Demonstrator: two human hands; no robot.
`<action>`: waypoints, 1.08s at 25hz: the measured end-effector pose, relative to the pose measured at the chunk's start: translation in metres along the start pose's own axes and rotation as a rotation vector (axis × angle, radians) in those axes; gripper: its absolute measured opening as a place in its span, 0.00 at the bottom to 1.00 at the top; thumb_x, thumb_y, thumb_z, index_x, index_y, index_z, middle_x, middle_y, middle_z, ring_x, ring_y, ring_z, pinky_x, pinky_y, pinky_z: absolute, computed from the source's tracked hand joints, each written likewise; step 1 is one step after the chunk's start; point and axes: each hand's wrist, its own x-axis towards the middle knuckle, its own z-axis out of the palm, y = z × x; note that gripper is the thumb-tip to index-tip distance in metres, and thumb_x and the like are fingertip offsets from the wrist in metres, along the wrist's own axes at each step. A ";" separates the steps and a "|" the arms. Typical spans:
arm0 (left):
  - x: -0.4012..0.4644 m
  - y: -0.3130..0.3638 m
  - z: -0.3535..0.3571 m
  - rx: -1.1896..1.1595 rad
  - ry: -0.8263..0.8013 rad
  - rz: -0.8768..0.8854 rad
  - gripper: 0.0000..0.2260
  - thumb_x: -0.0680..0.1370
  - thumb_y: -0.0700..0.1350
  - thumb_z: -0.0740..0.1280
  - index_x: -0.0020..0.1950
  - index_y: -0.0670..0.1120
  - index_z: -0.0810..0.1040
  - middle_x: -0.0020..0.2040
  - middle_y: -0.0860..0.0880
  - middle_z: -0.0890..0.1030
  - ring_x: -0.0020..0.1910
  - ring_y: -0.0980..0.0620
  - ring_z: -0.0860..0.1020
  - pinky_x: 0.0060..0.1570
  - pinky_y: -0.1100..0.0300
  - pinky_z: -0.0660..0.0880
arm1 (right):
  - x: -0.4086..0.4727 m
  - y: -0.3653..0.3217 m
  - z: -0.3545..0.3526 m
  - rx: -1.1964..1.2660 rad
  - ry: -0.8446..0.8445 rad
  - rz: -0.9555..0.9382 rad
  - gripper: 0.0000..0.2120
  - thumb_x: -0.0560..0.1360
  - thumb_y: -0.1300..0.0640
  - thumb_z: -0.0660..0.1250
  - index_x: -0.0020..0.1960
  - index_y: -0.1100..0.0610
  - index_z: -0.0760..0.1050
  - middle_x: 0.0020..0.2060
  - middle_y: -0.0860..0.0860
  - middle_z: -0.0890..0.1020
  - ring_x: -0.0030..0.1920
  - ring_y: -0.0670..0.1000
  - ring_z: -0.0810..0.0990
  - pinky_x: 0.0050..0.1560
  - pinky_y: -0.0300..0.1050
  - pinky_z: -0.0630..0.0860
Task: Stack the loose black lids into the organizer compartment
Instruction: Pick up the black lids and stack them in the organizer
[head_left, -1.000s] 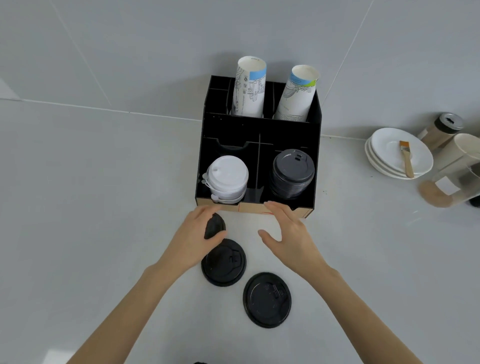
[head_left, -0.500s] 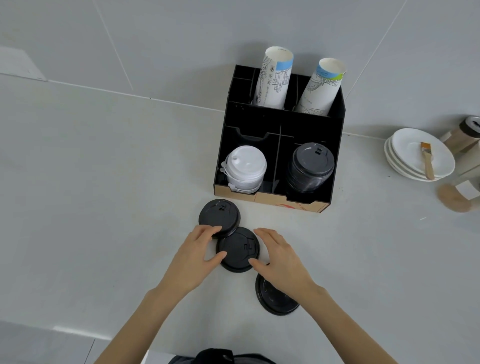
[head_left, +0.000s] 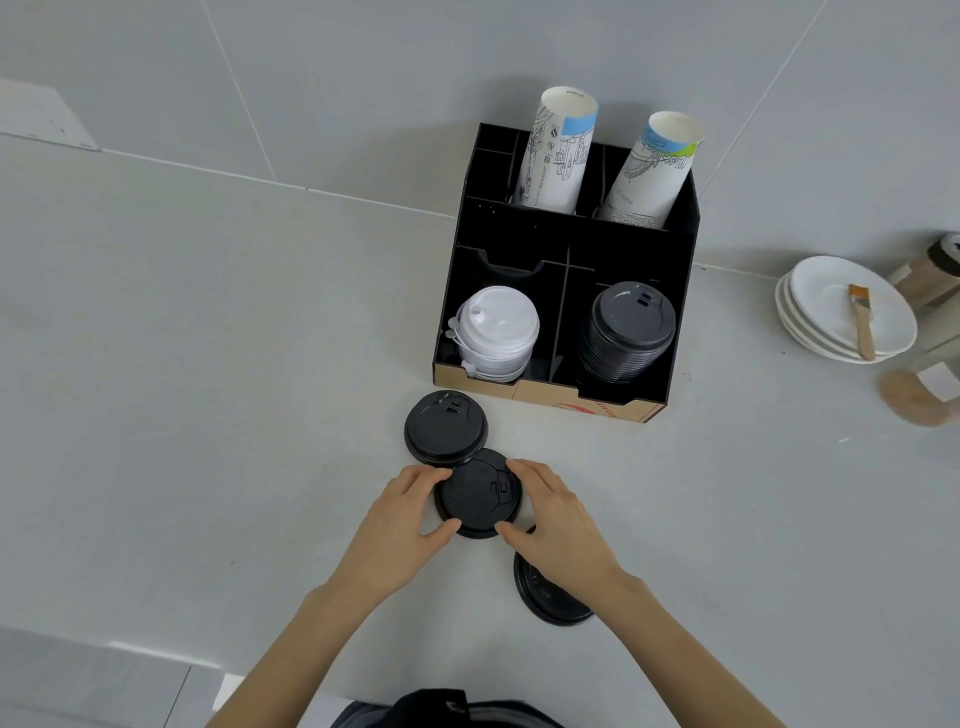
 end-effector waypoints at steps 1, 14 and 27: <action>0.000 0.000 0.001 0.002 -0.006 0.001 0.22 0.73 0.44 0.67 0.65 0.45 0.66 0.64 0.46 0.70 0.62 0.49 0.71 0.62 0.60 0.66 | 0.000 0.000 0.001 0.004 0.002 -0.001 0.29 0.73 0.55 0.64 0.70 0.55 0.56 0.69 0.51 0.64 0.68 0.51 0.65 0.68 0.45 0.63; 0.009 0.024 0.001 0.012 0.028 0.096 0.22 0.73 0.45 0.67 0.66 0.46 0.65 0.65 0.48 0.68 0.63 0.51 0.69 0.61 0.64 0.64 | -0.009 0.006 -0.025 0.094 0.109 -0.044 0.28 0.72 0.56 0.67 0.68 0.54 0.60 0.67 0.50 0.68 0.66 0.48 0.66 0.64 0.35 0.60; 0.040 0.078 -0.018 -0.004 0.030 0.303 0.25 0.73 0.47 0.67 0.68 0.49 0.63 0.69 0.52 0.67 0.62 0.62 0.61 0.63 0.67 0.56 | -0.016 0.015 -0.094 0.154 0.221 -0.109 0.27 0.70 0.57 0.70 0.66 0.51 0.64 0.59 0.40 0.69 0.56 0.40 0.69 0.60 0.24 0.63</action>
